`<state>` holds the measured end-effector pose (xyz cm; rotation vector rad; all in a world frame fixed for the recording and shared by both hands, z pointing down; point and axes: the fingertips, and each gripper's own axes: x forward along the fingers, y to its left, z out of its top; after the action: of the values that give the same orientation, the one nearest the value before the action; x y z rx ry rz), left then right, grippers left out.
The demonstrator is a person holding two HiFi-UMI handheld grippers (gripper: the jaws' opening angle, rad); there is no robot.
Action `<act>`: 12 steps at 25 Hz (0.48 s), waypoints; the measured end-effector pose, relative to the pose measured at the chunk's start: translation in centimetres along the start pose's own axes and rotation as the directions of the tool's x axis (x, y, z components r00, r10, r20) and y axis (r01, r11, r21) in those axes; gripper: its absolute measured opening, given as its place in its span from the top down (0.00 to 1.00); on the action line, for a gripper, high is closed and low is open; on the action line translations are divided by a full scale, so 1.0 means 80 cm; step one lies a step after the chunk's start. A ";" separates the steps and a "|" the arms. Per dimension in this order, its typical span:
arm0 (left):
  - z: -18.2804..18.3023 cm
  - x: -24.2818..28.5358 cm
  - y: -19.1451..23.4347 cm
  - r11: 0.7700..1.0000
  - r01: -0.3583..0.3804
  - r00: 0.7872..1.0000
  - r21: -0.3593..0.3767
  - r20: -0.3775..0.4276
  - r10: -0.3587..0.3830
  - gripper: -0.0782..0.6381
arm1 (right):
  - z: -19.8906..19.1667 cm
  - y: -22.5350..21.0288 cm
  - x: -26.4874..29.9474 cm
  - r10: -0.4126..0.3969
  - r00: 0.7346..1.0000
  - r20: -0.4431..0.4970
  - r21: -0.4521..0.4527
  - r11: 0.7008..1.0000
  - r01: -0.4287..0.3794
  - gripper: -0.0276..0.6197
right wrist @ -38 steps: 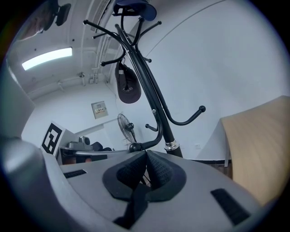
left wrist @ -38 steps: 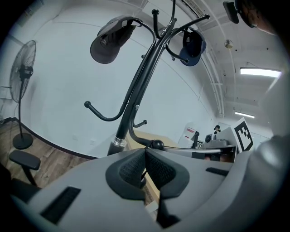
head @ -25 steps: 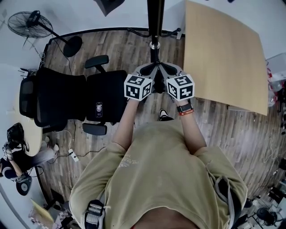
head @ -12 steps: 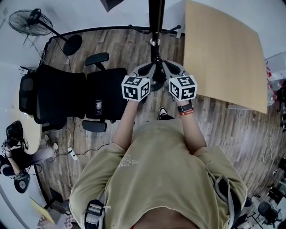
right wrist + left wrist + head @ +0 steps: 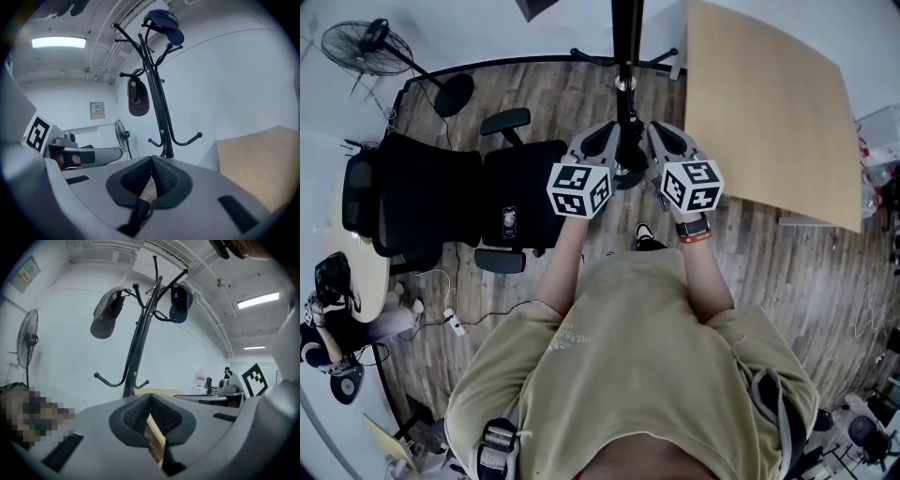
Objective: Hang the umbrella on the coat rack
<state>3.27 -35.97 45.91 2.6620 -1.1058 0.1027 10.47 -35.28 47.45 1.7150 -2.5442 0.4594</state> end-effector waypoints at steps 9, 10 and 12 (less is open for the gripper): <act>0.030 -0.039 -0.010 0.997 -0.059 0.994 0.058 0.096 0.053 0.86 | 0.040 0.014 -0.046 -0.071 0.988 0.135 -0.099 0.991 0.085 0.93; 0.031 -0.043 -0.010 0.995 -0.068 0.992 0.066 0.107 0.061 0.86 | 0.042 0.016 -0.051 -0.081 0.985 0.151 -0.102 0.990 0.097 0.93; 0.030 -0.053 -0.011 0.993 -0.086 0.989 0.077 0.128 0.076 0.86 | 0.043 0.018 -0.062 -0.097 0.979 0.177 -0.105 0.988 0.117 0.93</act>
<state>0.83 -33.09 42.68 2.7286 -1.2757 -0.0035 11.56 -31.25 42.87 1.9139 -2.5148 0.1616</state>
